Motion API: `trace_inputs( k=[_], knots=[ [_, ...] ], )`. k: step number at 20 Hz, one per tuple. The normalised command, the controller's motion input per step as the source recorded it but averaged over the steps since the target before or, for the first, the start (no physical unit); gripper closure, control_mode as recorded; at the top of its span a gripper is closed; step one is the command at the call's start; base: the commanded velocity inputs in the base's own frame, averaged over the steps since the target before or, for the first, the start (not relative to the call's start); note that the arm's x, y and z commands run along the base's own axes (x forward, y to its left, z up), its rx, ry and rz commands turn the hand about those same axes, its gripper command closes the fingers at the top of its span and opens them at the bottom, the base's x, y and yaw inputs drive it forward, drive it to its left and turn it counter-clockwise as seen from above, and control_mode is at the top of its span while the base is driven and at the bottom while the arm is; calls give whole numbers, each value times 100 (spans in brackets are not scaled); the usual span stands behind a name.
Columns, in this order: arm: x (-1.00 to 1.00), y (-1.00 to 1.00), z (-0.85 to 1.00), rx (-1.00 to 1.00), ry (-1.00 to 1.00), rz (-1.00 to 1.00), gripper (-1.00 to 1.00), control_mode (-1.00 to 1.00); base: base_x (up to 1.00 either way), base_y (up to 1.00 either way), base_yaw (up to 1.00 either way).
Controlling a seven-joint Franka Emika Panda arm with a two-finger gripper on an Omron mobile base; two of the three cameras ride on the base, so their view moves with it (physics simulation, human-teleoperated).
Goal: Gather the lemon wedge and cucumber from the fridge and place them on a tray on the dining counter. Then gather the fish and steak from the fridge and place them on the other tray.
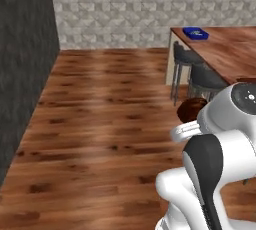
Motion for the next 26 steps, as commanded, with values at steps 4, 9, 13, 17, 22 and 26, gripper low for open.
trace_inputs(
  k=[4, 9, 13, 17, 22, 26],
  knots=[
    [0, 0, 0, 0, 0, 0, 100, 100, 91, 46, -46],
    [0, 0, 0, 0, 0, 0, 100, 100, 90, 56, -46],
    [0, 0, 0, 0, 0, 0, 100, 100, 89, 67, -46],
    [0, 0, 0, 0, 0, 0, 100, 100, 91, 68, -45],
    [0, 0, 0, 0, 0, 0, 100, 100, 92, 70, -44],
    [0, 0, 0, 0, 0, 0, 100, 100, 90, 74, -43]
  ],
)
